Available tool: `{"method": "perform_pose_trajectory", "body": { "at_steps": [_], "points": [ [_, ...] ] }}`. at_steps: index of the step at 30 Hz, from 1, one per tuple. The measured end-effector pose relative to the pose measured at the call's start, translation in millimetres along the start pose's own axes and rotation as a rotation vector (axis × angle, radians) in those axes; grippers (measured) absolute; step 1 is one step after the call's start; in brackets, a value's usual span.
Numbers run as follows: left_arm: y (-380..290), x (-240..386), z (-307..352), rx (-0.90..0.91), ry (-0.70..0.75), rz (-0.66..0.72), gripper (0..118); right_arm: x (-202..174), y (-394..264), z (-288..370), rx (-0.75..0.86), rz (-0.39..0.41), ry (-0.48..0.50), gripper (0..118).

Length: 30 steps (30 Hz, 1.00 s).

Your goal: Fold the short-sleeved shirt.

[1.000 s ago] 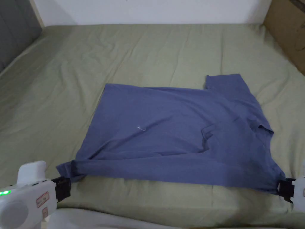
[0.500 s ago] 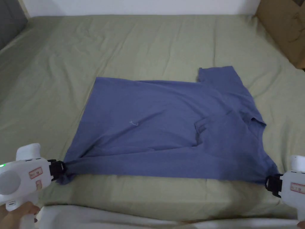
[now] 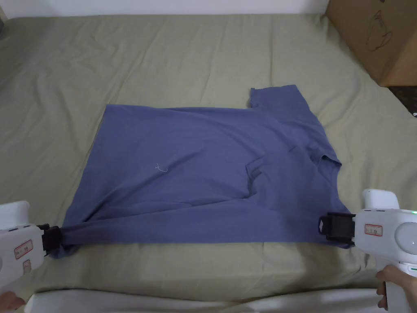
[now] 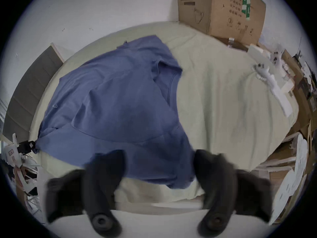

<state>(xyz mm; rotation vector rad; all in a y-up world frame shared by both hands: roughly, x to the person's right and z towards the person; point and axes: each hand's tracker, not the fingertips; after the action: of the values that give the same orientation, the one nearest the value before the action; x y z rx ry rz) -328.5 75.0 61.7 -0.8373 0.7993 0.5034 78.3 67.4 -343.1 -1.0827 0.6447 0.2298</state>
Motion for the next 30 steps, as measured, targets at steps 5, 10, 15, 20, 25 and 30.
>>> {"method": "perform_pose_trajectory", "body": {
  "at_steps": [5, 10, 15, 20, 25, 30],
  "points": [
    [-0.6, 0.5, 3.1, -0.014, 0.011, -0.005, 2, -6.2, -4.9, 1.7, 0.031, 0.029, -0.032, 1],
    [9.7, 4.0, 18.9, 0.001, 0.025, -0.027, 2, -6.4, 6.6, 24.9, 0.076, 0.042, -0.013, 1],
    [44.7, 7.5, 27.5, 0.049, 0.016, -0.034, 2, -7.4, 33.6, 37.5, 0.114, 0.04, 0.011, 1],
    [104.1, 18.1, -2.2, 0.078, 0.051, -0.078, 2, -5.0, 81.1, 21.9, 0.132, 0.008, 0.024, 1],
    [143.2, 42.8, -71.2, 0.014, 0.114, -0.198, 4, -9.5, 118.6, -30.9, 0.044, 0.037, -0.021, 1],
    [145.3, 44.7, -93.9, -0.043, 0.099, -0.183, 103, -12.3, 121.3, -38.8, 0.025, 0.087, -0.08, 76]
  ]
}}
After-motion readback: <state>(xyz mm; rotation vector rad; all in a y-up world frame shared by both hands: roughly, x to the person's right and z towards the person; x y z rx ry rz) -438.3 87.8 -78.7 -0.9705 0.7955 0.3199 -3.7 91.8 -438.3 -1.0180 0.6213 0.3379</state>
